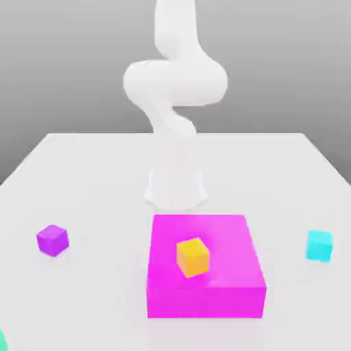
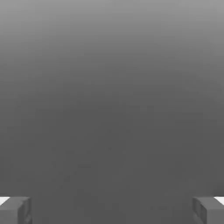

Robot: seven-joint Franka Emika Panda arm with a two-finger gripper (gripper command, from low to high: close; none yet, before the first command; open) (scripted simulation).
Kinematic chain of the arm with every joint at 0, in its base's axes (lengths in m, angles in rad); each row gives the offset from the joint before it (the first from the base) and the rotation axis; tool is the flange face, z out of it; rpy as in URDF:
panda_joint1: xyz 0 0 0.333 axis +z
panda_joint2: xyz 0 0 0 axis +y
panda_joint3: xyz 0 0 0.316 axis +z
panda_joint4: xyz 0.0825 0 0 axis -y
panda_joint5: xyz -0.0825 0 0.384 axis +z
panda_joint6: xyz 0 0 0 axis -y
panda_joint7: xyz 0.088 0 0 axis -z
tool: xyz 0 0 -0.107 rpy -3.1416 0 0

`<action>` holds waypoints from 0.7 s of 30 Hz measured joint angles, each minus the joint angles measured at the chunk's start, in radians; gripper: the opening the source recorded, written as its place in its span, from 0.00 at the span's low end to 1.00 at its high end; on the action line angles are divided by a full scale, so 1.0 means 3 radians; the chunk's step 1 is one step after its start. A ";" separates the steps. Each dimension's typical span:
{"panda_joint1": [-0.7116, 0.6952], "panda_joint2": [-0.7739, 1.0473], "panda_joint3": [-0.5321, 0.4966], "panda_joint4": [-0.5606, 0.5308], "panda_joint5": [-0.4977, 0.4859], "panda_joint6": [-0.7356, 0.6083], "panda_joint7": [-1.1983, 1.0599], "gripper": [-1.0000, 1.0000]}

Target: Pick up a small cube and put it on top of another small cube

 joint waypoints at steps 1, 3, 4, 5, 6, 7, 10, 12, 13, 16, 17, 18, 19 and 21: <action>-0.0020 0.0131 -0.0024 0.0026 -0.0042 0.0024 -0.0051 0.50; -0.0053 0.0380 -0.0079 0.0075 -0.0115 0.0068 -0.0156 0.50; -0.0068 0.0502 -0.0110 0.0099 -0.0146 0.0090 -0.0211 0.50; -0.0081 0.0622 -0.0143 0.0123 -0.0175 0.0112 -0.0267 0.50; -0.0096 0.0743 -0.0177 0.0148 -0.0200 0.0132 -0.0323 0.50; -0.0107 0.0863 -0.0214 0.0171 -0.0221 0.0155 -0.0385 0.50; -0.0151 0.1223 -0.0326 0.0242 -0.0253 0.0224 -0.0590 0.50; -0.0177 0.1464 -0.0408 0.0289 -0.0254 0.0269 -0.0742 0.50; -0.0189 0.1585 -0.0450 0.0312 -0.0245 0.0293 -0.0824 0.50; -0.0248 0.1949 -0.0560 0.0381 -0.0183 0.0366 -0.1093 0.50; -0.0289 0.2071 -0.0595 0.0404 -0.0151 0.0390 -0.1191 0.50; -0.0325 0.2194 -0.0619 0.0427 -0.0115 0.0415 -0.1291 0.50; -0.0374 0.2317 -0.0640 0.0450 -0.0075 0.0439 -0.1394 0.50; -0.0471 0.2563 -0.0655 0.0496 0.0014 0.0488 -0.1606 0.50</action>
